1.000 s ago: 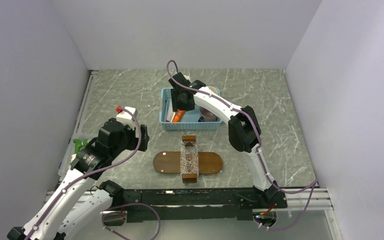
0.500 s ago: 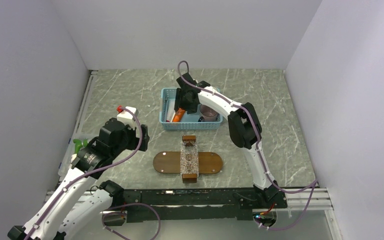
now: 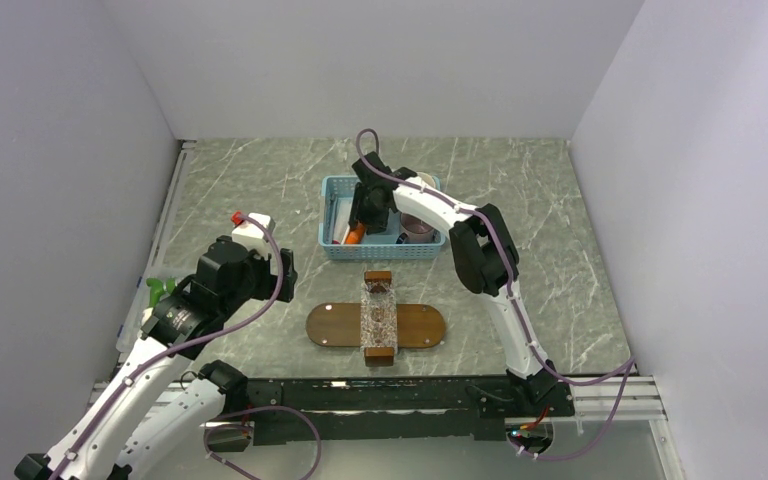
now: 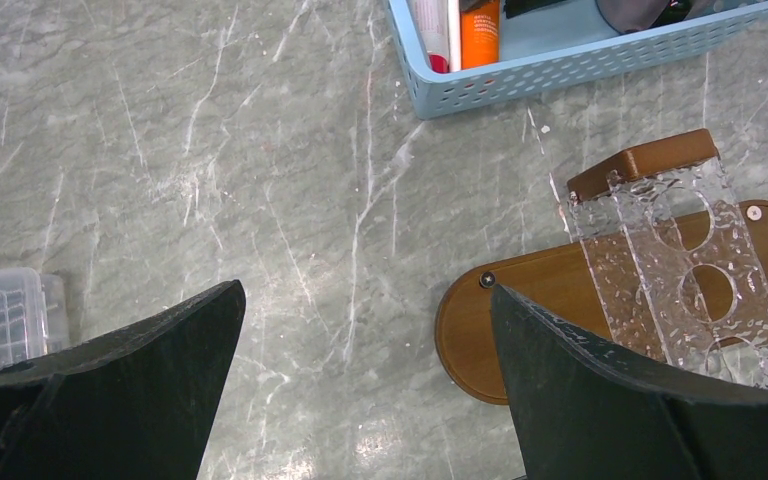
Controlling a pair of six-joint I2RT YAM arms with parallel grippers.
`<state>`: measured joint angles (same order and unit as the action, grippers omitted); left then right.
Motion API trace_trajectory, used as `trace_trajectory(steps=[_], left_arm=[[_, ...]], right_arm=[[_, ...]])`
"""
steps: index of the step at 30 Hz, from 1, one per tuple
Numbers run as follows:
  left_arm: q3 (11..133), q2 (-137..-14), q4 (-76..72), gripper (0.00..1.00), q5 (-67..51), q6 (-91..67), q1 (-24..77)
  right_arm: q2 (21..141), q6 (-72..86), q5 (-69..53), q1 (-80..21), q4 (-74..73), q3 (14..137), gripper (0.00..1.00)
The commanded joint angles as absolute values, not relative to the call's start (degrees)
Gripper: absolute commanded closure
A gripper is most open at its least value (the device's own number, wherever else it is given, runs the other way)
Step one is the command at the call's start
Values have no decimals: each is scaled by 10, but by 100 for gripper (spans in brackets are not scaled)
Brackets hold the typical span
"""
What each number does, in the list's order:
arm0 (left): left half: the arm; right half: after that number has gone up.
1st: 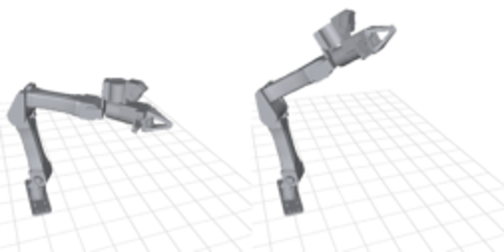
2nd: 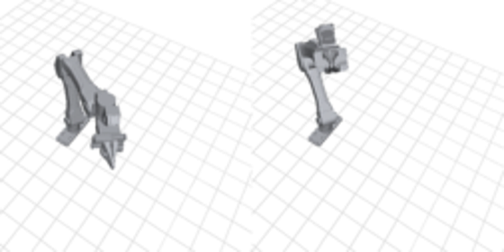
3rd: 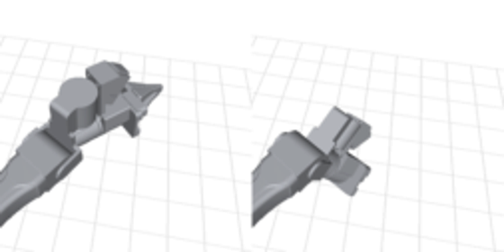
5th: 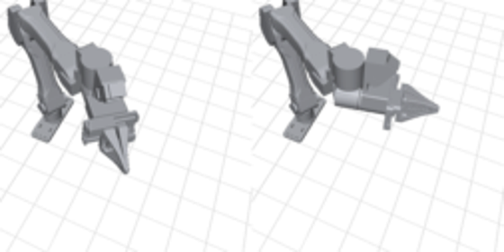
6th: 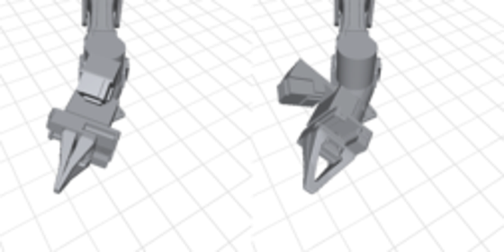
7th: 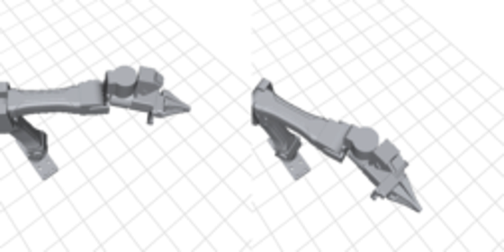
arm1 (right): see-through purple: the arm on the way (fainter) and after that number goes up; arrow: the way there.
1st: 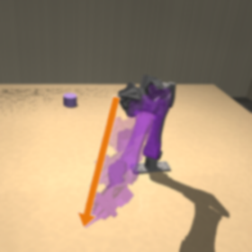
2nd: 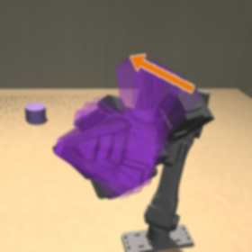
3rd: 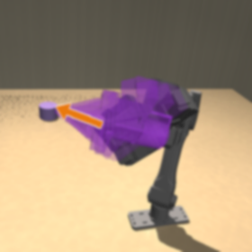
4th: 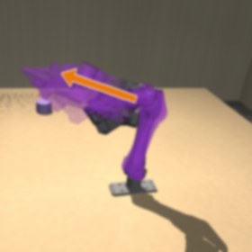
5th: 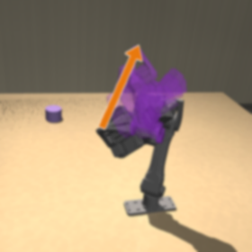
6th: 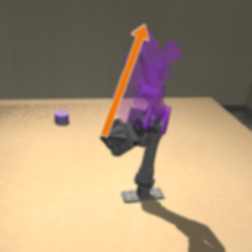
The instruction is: Prepare toiletry sets of a toothbrush and toothpaste on the tray
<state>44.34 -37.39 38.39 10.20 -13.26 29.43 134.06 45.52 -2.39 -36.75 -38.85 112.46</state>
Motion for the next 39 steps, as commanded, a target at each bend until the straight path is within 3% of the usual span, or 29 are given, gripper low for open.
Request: trace_trajectory(steps=[1, 10, 19, 39], left_arm=[[450, -374, 373, 1, 109, -135, 292], [451, -376, 375, 0, 112, -137, 292], [451, -379, 375, 1, 117, -139, 293], [489, -396, 378, 1, 116, -134, 292]], right_arm=[[1346, 468, -30, -362, -366, 1119, 56], [1348, 466, -38, -355, -361, 1116, 74], [1333, 467, -45, -343, -345, 1092, 100], [1203, 447, -8, -315, -223, 988, 100]])
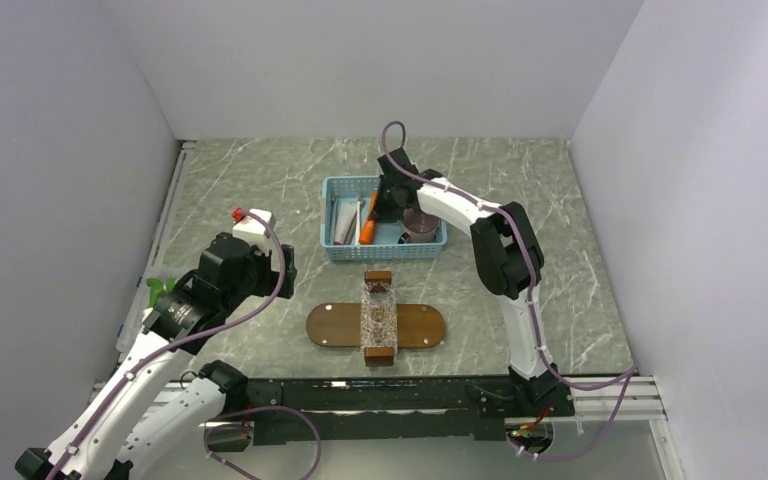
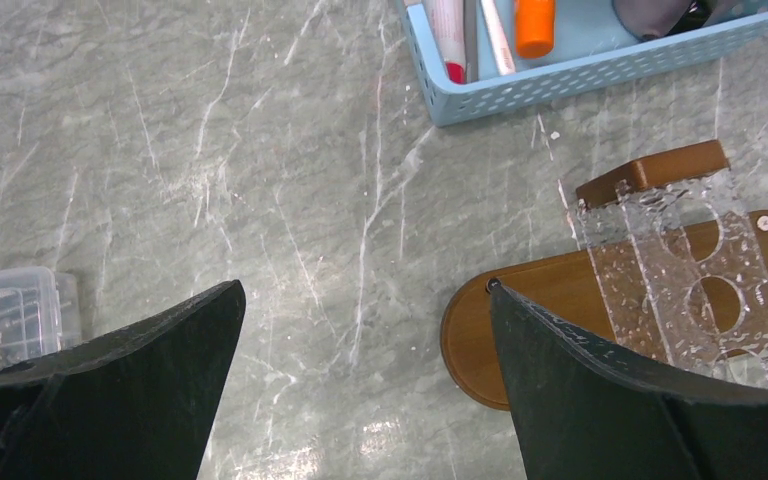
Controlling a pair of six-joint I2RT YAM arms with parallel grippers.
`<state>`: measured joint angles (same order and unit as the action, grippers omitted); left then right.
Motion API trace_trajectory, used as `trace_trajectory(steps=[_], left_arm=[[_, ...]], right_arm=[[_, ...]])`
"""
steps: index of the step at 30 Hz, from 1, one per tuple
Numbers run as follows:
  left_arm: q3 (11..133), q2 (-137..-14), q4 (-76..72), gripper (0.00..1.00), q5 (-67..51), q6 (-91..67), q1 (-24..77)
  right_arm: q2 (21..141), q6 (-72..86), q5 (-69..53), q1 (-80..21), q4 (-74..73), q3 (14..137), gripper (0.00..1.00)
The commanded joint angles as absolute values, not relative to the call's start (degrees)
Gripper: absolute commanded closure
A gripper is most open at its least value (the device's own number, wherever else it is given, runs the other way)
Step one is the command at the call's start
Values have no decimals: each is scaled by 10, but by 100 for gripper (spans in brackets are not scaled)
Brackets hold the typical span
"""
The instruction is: Prepare toiletry sets of a toothbrush and toothpaste on the tray
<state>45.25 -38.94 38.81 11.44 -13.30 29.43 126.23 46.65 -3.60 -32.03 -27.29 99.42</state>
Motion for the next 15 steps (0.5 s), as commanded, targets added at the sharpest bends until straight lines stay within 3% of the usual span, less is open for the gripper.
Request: trace_trajectory(steps=[1, 15], left_arm=[[494, -398, 378, 1, 114, -134, 292], [537, -430, 368, 1, 71, -129, 293]], right_arm=[[1199, 443, -6, -314, -217, 984, 100], [1091, 369, -26, -314, -92, 907, 100]])
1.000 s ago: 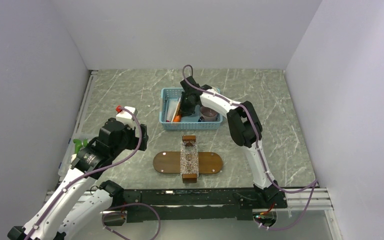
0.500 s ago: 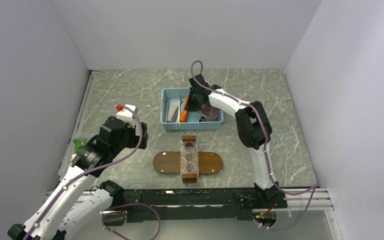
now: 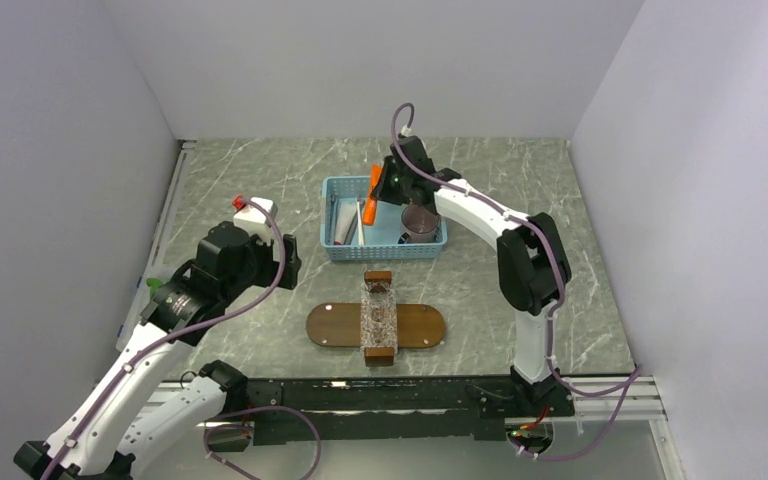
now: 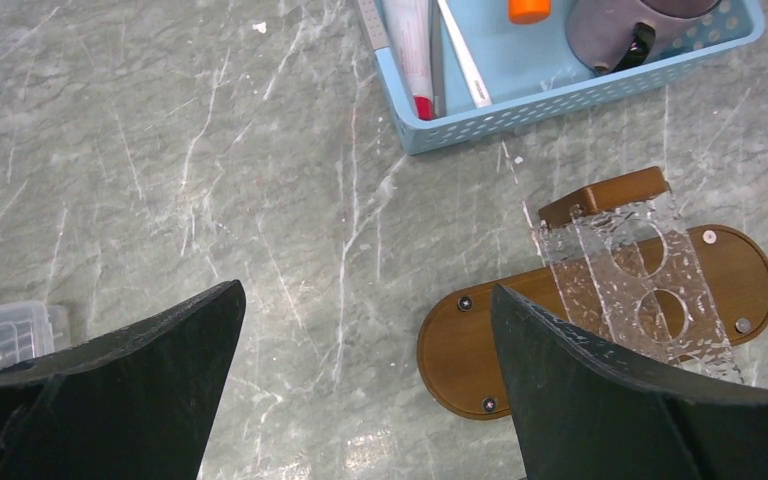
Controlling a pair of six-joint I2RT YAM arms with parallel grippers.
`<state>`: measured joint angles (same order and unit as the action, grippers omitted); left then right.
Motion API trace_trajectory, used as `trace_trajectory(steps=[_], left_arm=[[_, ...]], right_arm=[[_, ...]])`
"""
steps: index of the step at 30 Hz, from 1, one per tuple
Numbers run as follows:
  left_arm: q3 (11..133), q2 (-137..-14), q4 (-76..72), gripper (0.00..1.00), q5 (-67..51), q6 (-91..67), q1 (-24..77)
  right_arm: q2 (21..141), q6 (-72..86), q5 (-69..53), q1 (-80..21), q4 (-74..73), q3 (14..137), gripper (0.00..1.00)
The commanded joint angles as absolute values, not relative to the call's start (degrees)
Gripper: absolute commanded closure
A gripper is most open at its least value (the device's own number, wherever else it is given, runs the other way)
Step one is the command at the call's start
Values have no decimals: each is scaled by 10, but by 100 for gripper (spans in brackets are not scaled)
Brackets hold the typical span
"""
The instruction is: Prepare toiletry sets of a toothbrush and toothpaste on the tray
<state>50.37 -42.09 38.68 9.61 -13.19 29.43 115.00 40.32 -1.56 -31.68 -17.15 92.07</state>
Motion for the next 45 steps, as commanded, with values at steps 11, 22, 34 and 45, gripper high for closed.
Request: trace_trajectory(steps=[11, 22, 34, 45], left_arm=[[554, -452, 341, 1, 5, -139, 293], [569, -464, 323, 1, -40, -147, 292], [579, -474, 256, 1, -152, -206, 293], [581, -472, 152, 1, -275, -292, 291]], right_arm=[[1000, 337, -46, -315, -32, 827, 100], [950, 341, -128, -315, 23, 799, 100], [813, 351, -226, -316, 43, 738, 100], [718, 385, -301, -317, 70, 691, 100]])
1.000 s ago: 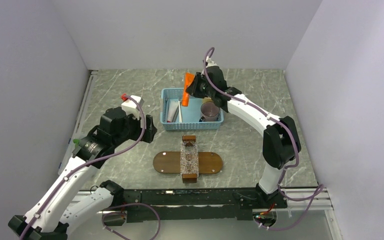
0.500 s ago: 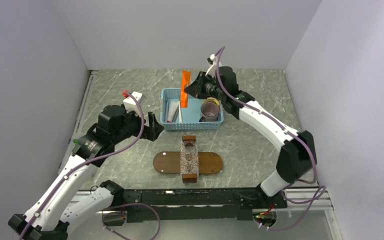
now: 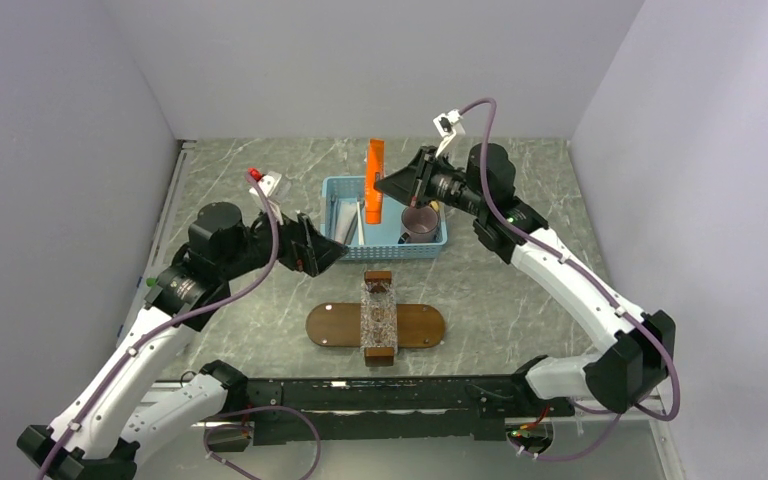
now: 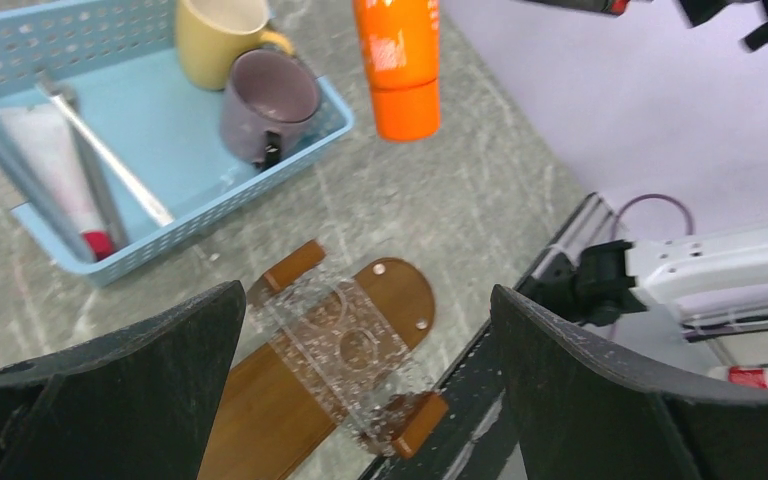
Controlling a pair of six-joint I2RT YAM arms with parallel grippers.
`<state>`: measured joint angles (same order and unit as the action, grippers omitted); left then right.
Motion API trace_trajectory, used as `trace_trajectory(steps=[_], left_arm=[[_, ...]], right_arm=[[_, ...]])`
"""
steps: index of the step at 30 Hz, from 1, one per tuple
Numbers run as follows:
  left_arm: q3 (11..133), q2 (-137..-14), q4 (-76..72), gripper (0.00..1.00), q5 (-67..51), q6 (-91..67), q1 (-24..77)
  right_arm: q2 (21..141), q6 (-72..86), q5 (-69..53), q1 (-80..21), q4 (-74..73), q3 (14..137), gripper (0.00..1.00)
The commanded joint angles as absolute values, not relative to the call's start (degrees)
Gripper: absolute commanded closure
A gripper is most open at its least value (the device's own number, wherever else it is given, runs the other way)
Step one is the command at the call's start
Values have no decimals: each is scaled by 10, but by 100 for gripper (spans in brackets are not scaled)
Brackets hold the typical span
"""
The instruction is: Prepare toiletry sets of a toothbrush and toothpaste on the tray
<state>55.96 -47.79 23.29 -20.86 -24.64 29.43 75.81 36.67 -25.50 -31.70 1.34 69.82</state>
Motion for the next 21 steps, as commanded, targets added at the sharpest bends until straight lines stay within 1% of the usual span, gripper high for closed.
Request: trace_trajectory(steps=[1, 9, 15, 21], left_arm=[[577, -470, 138, 1, -283, -302, 292], [541, -478, 7, 1, -346, -397, 292], [519, -497, -90, 1, -386, -471, 291], [499, -505, -175, 9, -421, -524, 290]], right_arm=[[712, 388, -311, -317, 72, 689, 100], [676, 452, -380, -317, 149, 656, 100], [663, 497, -400, -321, 207, 646, 100], [673, 515, -406, -335, 238, 656, 100]])
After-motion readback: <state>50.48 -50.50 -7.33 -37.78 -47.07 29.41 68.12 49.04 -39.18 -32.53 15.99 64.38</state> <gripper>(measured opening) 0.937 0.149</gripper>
